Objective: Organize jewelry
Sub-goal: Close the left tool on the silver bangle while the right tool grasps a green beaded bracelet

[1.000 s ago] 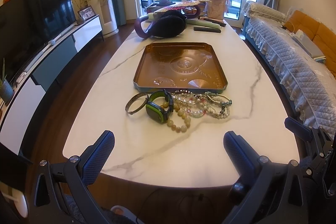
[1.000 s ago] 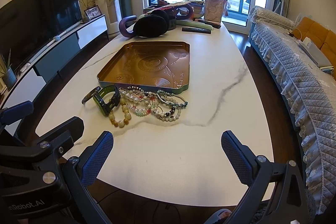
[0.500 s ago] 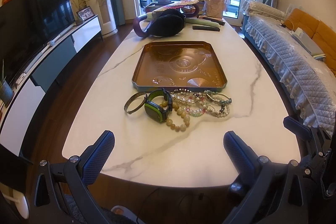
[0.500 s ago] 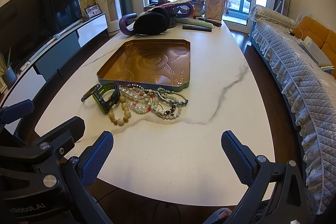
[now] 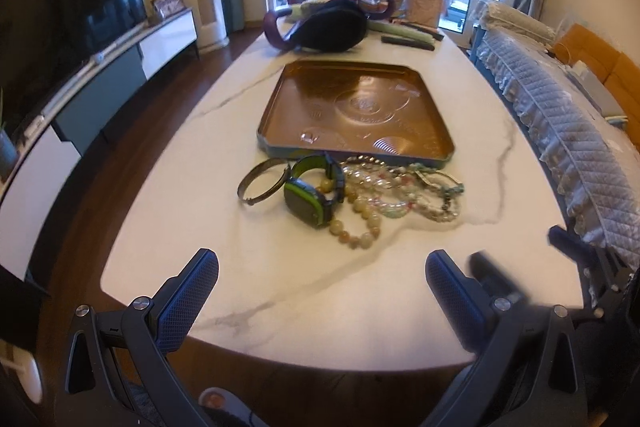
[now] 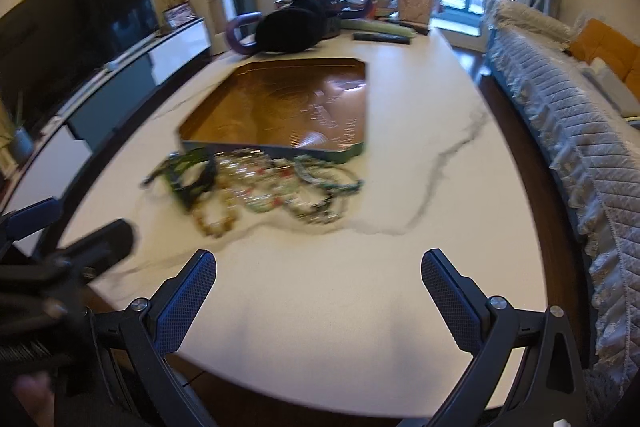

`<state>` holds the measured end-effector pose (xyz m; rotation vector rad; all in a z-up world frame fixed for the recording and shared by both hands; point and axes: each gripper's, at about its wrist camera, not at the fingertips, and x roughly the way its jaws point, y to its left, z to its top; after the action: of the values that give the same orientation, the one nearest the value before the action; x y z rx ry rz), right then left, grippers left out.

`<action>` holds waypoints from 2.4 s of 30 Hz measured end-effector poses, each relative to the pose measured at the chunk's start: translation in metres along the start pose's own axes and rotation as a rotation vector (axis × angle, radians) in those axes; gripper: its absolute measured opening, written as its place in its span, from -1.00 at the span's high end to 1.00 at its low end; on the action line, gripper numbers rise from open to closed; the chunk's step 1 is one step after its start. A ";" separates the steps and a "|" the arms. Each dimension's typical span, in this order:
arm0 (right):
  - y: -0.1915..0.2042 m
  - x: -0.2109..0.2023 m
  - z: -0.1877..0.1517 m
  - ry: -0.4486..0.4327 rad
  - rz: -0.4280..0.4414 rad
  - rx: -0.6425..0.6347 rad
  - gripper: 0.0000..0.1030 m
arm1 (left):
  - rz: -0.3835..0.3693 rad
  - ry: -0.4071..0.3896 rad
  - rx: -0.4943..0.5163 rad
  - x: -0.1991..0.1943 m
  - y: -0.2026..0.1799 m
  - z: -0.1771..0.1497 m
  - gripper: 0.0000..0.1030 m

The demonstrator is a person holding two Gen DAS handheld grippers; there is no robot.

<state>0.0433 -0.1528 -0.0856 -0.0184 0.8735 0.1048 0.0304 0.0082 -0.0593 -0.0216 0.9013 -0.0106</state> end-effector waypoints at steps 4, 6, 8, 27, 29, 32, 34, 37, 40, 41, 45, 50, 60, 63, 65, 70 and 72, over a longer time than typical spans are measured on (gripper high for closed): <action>-0.009 0.019 0.006 0.012 0.023 -0.031 -0.95 | 0.019 -0.014 0.021 0.015 0.009 0.001 -0.99; -0.011 0.025 0.010 0.000 0.012 -0.063 -0.95 | -0.009 0.014 0.027 0.025 0.013 0.003 -0.99; -0.011 0.032 0.013 -0.003 0.035 -0.092 -0.95 | -0.049 0.041 0.004 0.035 0.022 0.003 -0.99; -0.017 0.071 0.038 0.034 0.180 -0.134 -0.96 | -0.128 -0.004 -0.074 0.073 0.065 0.034 -0.61; -0.016 0.071 0.038 0.031 0.200 -0.135 -0.96 | -0.132 -0.006 -0.065 0.074 0.070 0.036 -0.38; -0.017 0.070 0.036 0.032 0.228 -0.124 -0.96 | -0.129 0.007 -0.040 0.079 0.074 0.038 -0.04; -0.018 0.072 0.037 0.040 0.232 -0.114 -0.96 | -0.136 0.008 -0.036 0.081 0.075 0.039 0.04; -0.019 0.079 0.036 0.065 0.230 -0.086 -0.96 | -0.129 0.002 -0.034 0.082 0.075 0.040 0.30; -0.020 0.082 0.035 0.080 0.240 -0.070 -0.96 | -0.161 0.023 -0.063 0.086 0.083 0.041 0.65; -0.020 0.082 0.035 0.079 0.236 -0.073 -0.96 | -0.171 0.025 -0.070 0.086 0.085 0.040 0.68; -0.020 0.079 0.035 0.065 0.214 -0.083 -0.96 | -0.166 0.057 -0.066 0.093 0.086 0.037 0.68; -0.024 0.084 0.041 0.061 0.193 -0.071 -0.96 | -0.100 0.068 -0.094 0.099 0.092 0.036 0.42; -0.034 0.098 0.056 0.047 0.151 -0.034 -0.94 | -0.053 0.105 -0.090 0.120 0.087 0.034 -0.39; -0.030 0.105 0.061 0.057 0.144 -0.069 -0.77 | -0.010 0.097 -0.028 0.129 0.074 0.038 -0.39; -0.026 0.113 0.061 0.087 0.161 -0.089 -0.71 | 0.000 0.089 -0.004 0.132 0.069 0.040 -0.39; -0.016 0.122 0.057 0.111 0.146 -0.163 -0.53 | -0.017 0.074 0.029 0.134 0.065 0.042 -0.23; -0.019 0.118 0.058 0.103 0.165 -0.154 -0.20 | -0.023 0.078 0.032 0.134 0.064 0.041 -0.22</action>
<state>0.1649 -0.1587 -0.1398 -0.0969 0.9680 0.3278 0.1463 0.0706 -0.1405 -0.0021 0.9789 -0.0472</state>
